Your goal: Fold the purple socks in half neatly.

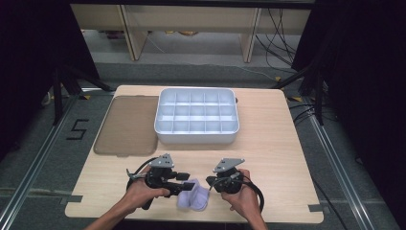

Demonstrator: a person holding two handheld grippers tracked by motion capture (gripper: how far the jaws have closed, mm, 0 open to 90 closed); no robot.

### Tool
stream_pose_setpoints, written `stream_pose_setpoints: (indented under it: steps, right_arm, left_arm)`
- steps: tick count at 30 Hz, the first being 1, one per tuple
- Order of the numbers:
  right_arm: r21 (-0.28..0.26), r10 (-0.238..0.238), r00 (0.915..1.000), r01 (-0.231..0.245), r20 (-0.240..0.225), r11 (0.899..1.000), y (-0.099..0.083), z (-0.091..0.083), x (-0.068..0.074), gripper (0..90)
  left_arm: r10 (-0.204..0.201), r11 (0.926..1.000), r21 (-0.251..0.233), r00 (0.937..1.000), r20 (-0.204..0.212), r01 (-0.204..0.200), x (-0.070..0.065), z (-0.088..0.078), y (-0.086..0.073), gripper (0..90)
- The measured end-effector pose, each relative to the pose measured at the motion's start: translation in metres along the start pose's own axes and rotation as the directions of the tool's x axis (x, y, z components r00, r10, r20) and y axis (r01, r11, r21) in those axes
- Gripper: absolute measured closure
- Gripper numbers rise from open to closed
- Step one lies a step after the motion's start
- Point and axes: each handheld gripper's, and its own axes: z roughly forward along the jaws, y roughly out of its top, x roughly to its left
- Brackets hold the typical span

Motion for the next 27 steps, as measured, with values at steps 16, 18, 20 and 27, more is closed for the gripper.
stream_pose_setpoints:
  steps: [16,18,20,27]
  right_arm:
    - [-0.032,-0.017,0.9985,0.015,-0.053,0.999,0.008,-0.013,0.018,87.0]
    - [-0.037,-0.034,0.997,0.031,-0.07,0.999,0.009,-0.011,0.021,87.0]
    - [-0.035,-0.04,0.9951,0.037,-0.091,0.999,0.011,-0.01,0.027,87.0]
    - [0.052,-0.074,0.9909,0.08,-0.113,0.995,0.005,0.007,0.045,88.1]
  left_arm:
    - [0.095,0.9878,0.126,0.9952,-0.024,-0.091,0.002,0.001,-0.042,84.8]
    - [0.108,0.9836,0.147,0.9939,-0.02,-0.104,0.001,0.004,-0.045,85.0]
    - [0.115,0.9812,0.157,0.9932,-0.016,-0.111,-0.001,0.007,-0.048,85.1]
    - [0.135,0.9727,0.196,0.9901,-0.039,-0.125,-0.004,0.012,-0.053,87.2]
